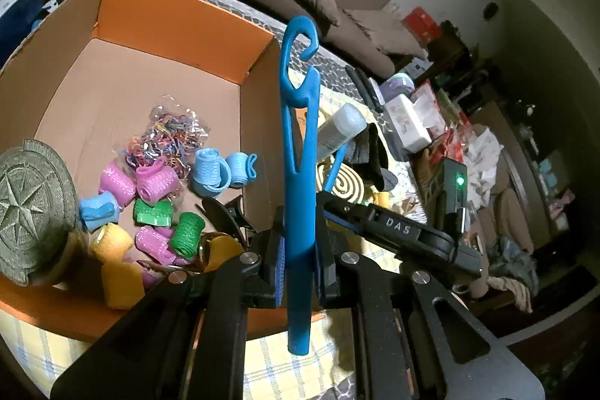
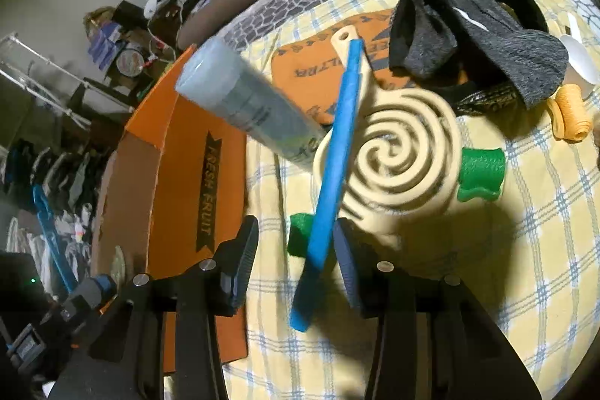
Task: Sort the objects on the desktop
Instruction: 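Lower the blue hanger into the box and open left tool while right tool carries the rod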
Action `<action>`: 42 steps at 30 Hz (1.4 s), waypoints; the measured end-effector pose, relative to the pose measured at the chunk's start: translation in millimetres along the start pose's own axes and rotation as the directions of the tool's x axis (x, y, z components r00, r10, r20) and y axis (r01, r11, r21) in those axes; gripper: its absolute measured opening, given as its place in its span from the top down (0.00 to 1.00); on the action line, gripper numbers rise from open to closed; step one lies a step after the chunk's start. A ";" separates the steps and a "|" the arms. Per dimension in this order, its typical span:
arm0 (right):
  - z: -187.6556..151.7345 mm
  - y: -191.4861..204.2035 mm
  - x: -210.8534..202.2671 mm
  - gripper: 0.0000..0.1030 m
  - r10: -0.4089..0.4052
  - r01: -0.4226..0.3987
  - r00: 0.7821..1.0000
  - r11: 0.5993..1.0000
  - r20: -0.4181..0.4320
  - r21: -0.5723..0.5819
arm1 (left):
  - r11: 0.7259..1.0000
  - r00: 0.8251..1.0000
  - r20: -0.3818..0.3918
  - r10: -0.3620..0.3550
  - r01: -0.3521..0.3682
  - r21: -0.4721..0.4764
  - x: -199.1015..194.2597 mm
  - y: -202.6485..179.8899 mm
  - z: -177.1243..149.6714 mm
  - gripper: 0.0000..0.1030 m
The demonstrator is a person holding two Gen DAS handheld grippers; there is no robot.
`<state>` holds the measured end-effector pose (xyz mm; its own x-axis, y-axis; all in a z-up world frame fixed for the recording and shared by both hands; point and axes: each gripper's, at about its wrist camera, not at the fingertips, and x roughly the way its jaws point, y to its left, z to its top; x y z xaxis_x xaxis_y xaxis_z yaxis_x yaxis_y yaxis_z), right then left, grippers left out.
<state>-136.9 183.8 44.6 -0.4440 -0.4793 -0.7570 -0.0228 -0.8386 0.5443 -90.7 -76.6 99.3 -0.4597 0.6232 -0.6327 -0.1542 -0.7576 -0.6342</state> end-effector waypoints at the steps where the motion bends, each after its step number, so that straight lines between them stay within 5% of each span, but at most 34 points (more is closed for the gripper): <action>1: -1.8 1.7 0.7 0.60 -0.019 0.019 1.000 1.000 -0.004 -0.005 | 1.000 1.000 -0.001 0.002 -0.002 0.000 0.4 0.6 1.0 0.89; 9: -9.3 4.8 14.8 0.60 -0.089 0.088 0.995 0.996 -0.036 -0.021 | 1.000 1.000 -0.008 0.004 -0.004 -0.004 3.9 8.2 8.9 0.90; 12: -10.2 0.1 22.5 0.76 -0.087 0.087 0.995 0.996 -0.043 -0.009 | 0.999 0.999 -0.035 0.027 -0.028 -0.019 12.1 14.7 7.0 0.90; 15: -11.0 -0.5 22.5 0.79 -0.061 0.060 0.998 0.998 -0.025 -0.012 | 0.999 0.998 -0.049 0.041 -0.043 -0.032 17.2 19.3 5.0 0.90; 16: -11.2 0.0 20.3 0.93 -0.051 0.050 0.999 0.999 -0.020 -0.019 | 0.999 0.998 -0.050 0.041 -0.042 -0.031 17.1 19.7 4.8 0.90; 18: -11.5 0.4 14.0 0.96 -0.032 0.032 0.999 0.999 -0.007 -0.025 | 0.999 0.998 -0.053 0.036 -0.038 -0.032 18.0 20.4 4.8 0.90; 27: -5.6 -11.9 -10.2 0.96 0.123 -0.125 0.991 0.991 0.042 0.038 | 1.000 1.000 -0.027 -0.001 0.001 0.002 16.9 5.7 3.8 0.85; 35: 0.0 -11.3 -32.1 0.96 0.256 -0.262 0.964 0.962 0.078 0.082 | 0.999 0.999 -0.038 -0.016 0.017 0.033 22.3 -8.2 1.4 0.83; 42: 8.6 4.5 -62.2 0.96 0.314 -0.321 0.939 0.946 0.137 0.033 | 0.999 0.998 -0.051 0.033 -0.031 0.030 22.3 -5.7 0.1 0.79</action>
<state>-117.1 212.1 97.3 -0.5472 -0.6783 -0.4905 0.0917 -0.6310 0.7703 -100.2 -58.4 88.9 -0.4197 0.6070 -0.6748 -0.1661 -0.7823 -0.6004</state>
